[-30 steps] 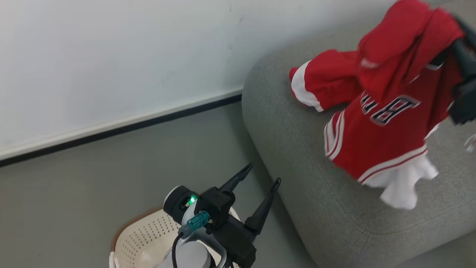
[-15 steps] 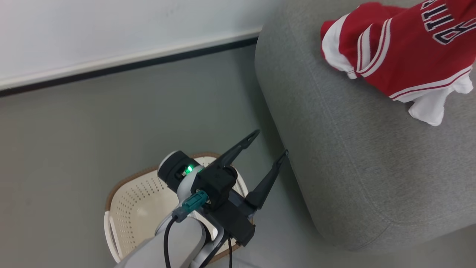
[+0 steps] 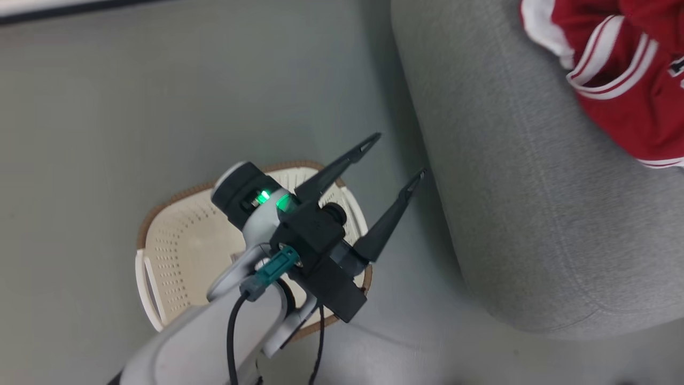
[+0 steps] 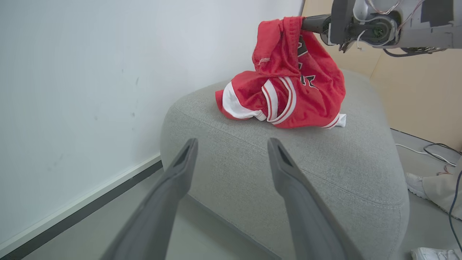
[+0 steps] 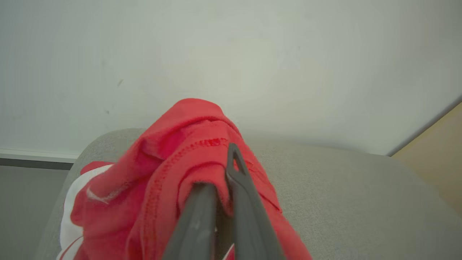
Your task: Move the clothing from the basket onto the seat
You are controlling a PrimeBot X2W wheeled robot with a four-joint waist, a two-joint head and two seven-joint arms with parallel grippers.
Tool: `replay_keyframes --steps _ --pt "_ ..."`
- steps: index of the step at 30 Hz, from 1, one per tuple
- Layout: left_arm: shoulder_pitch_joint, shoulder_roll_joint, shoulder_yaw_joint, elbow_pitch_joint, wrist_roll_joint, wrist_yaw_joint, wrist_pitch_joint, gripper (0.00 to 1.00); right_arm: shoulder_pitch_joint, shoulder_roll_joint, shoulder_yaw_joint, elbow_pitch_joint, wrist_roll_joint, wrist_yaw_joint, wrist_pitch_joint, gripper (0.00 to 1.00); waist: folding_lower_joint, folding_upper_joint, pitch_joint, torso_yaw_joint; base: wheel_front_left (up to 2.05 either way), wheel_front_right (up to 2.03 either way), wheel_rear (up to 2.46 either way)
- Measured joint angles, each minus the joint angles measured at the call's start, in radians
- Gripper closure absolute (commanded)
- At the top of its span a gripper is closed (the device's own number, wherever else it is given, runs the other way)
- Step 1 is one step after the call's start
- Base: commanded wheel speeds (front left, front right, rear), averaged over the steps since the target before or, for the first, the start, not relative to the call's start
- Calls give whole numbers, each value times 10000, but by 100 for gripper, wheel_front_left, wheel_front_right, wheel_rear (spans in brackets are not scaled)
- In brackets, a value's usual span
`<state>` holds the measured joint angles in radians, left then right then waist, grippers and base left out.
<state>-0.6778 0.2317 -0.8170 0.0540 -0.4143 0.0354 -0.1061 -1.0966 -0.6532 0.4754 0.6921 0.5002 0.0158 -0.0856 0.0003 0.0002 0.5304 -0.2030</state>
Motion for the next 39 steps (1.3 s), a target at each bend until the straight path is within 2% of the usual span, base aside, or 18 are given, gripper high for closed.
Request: replay_keyframes --steps 9,10,12,13,14,26,39 --pt "-526 393 75 -144 403 0 180 0 -339 849 96 700 13 -40 -525 100 -1 1 1226 -36 0 0 0" --pt "-530 426 77 -123 407 -2 180 0 -416 945 123 790 8 -40 -608 89 0 1 1315 -67 0 0 0" --pt "-530 472 75 -36 422 -4 180 0 -486 1070 150 947 -8 -38 -805 57 0 1 1421 -168 0 0 0" --pt "-530 485 77 -4 431 -6 180 0 -491 1085 159 1026 -21 -35 -899 13 0 2 1446 -225 0 0 0" --pt "-530 500 81 33 435 -6 178 0 -500 1097 178 1097 -48 -25 -997 0 0 1 1454 -285 0 0 0" --pt "-292 326 161 936 261 -17 -290 0 -367 1335 472 1492 -378 209 -1542 0 -3 -1 552 -608 0 0 0" --pt "482 -123 700 2161 -568 79 -1011 0 784 1852 834 1166 -548 328 -1636 0 -5 -2 -1134 -351 0 0 0"
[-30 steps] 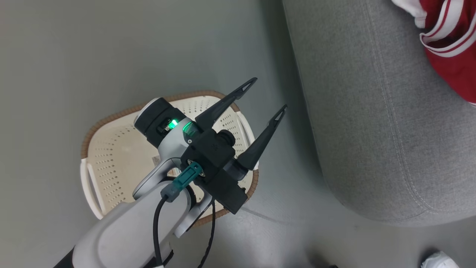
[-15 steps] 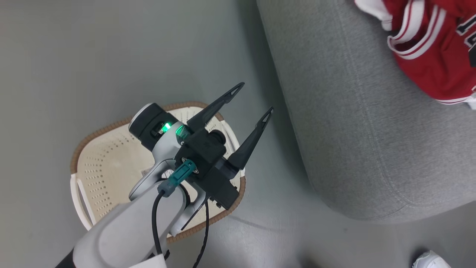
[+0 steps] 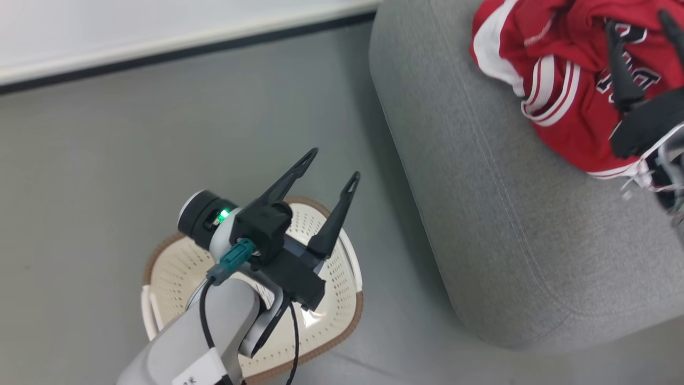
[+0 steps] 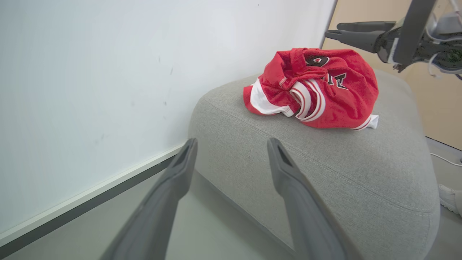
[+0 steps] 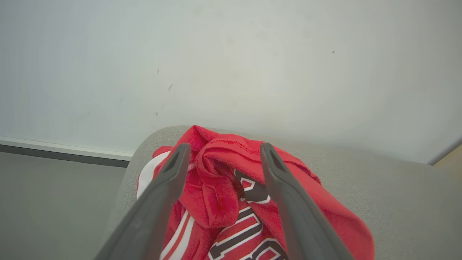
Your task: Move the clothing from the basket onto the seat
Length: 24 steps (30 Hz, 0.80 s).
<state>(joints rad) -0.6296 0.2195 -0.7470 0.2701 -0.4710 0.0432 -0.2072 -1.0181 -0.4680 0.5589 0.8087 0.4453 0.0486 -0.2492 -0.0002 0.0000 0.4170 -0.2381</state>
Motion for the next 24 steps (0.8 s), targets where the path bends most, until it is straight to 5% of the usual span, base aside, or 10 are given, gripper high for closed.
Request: replay_keyframes --steps 7,24 --pt "684 -33 454 593 -391 138 -199 0 1010 627 6 -290 157 -90 -2 0 0 -2 -966 421 0 0 0" --pt "3456 554 1950 838 -1074 639 -416 0 4956 1200 -460 -2865 569 -1221 -2 0 -1 -2 -3152 1988 0 0 0"
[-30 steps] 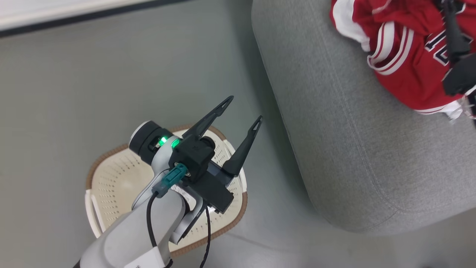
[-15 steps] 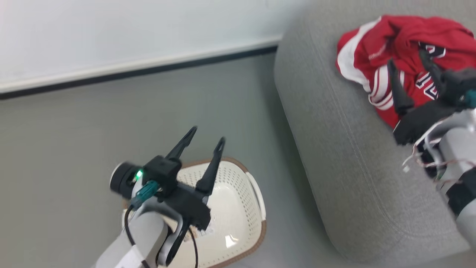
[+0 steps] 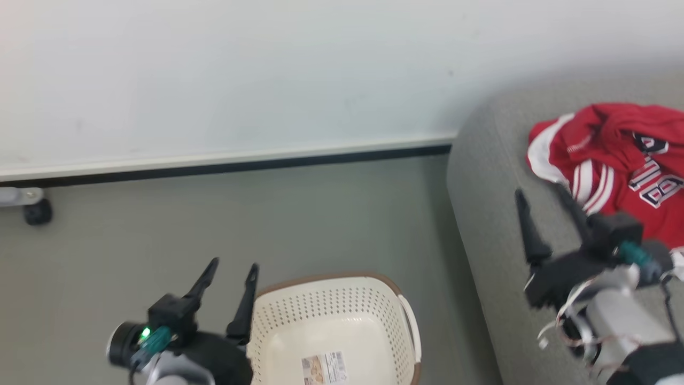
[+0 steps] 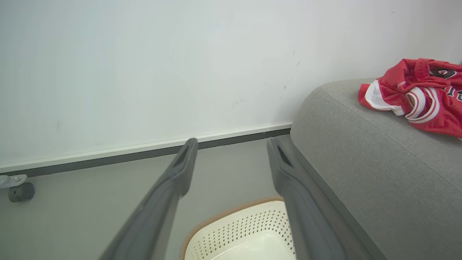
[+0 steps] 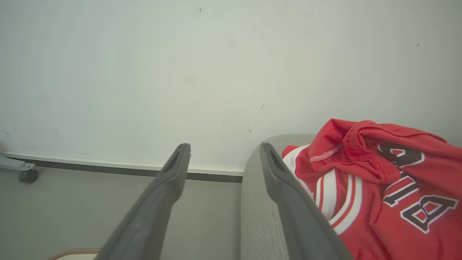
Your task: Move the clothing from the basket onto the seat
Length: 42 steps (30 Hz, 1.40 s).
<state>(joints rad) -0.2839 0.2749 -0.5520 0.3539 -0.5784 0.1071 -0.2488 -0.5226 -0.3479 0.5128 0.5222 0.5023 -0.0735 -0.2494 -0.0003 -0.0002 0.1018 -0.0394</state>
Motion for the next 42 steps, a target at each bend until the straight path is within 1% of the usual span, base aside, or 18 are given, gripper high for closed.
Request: replay_keyframes --steps 2,6,9,13,15,18,23,28,38,42 --pt "316 117 209 -150 0 81 -6 0 509 117 4 -395 -2 -109 -2 0 0 0 -211 172 0 0 0" --pt "1107 351 685 -464 0 88 -8 0 1311 328 -102 -1147 -17 -316 -2 0 0 1 -614 422 0 0 0" --pt "1643 360 997 -759 6 169 -8 0 1999 401 -190 -1701 -52 -412 -2 0 0 1 -882 542 0 0 0" --pt "2232 372 1406 -1231 119 171 -8 0 2911 556 -257 -2330 -105 -426 -2 0 0 1 -1164 621 0 0 0" --pt "2536 368 1609 -1475 188 173 -8 0 3242 583 -322 -2614 -197 -497 -2 0 0 1 -1243 618 0 0 0" --pt "2801 245 1964 -1674 362 173 -8 0 3712 568 -617 -2972 -288 -499 -2 0 1 1 -1269 587 0 0 0" --pt "3283 52 2594 -1969 817 173 -8 0 4219 589 -1095 -3547 -564 -510 -2 0 3 2 -1258 552 0 0 0" --pt "3580 -119 3020 -2232 1064 173 -10 0 4742 796 -1870 -3894 -840 -510 -2 0 3 3 -1243 542 0 0 0" --pt "3738 -359 3432 -2688 1593 173 -10 0 5146 1243 -2437 -4477 -1465 -510 -4 0 2 3 -1214 568 0 0 0" --pt "3741 -420 3473 -2780 1687 173 -10 0 5186 1271 -2596 -4575 -1661 -512 -4 0 3 3 -1222 571 0 0 0"
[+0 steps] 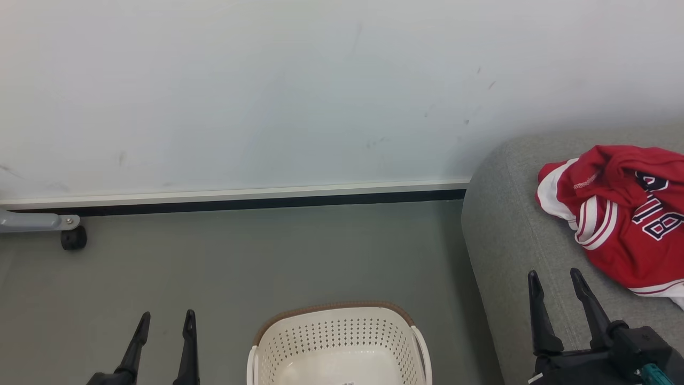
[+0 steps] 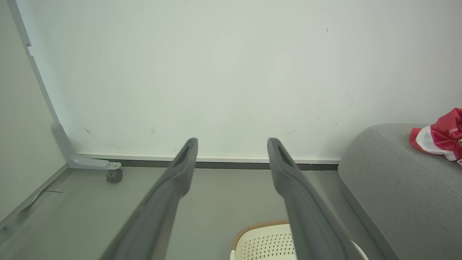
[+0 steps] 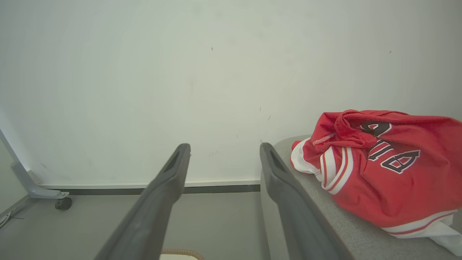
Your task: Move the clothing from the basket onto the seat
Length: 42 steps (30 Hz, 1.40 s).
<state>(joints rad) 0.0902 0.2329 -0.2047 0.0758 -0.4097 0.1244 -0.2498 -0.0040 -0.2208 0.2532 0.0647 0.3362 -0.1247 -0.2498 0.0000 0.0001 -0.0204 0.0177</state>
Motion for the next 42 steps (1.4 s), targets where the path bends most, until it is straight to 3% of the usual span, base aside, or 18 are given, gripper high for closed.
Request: replay_keyframes --steps 16,17,27,42 --pt "199 -127 29 -184 345 0 0 0 398 174 -403 -347 -395 0 -6 0 0 0 -109 79 0 0 0" --pt "199 -130 31 -190 345 0 0 100 402 180 -416 -366 -399 0 10 100 0 0 -113 90 0 0 0" --pt "423 -395 10 407 196 -105 121 100 744 445 -382 236 -169 58 119 100 0 0 -106 95 0 0 0" --pt "226 -614 477 677 -1724 -458 731 100 540 642 -955 533 1877 433 706 100 0 0 -49 49 0 0 0"
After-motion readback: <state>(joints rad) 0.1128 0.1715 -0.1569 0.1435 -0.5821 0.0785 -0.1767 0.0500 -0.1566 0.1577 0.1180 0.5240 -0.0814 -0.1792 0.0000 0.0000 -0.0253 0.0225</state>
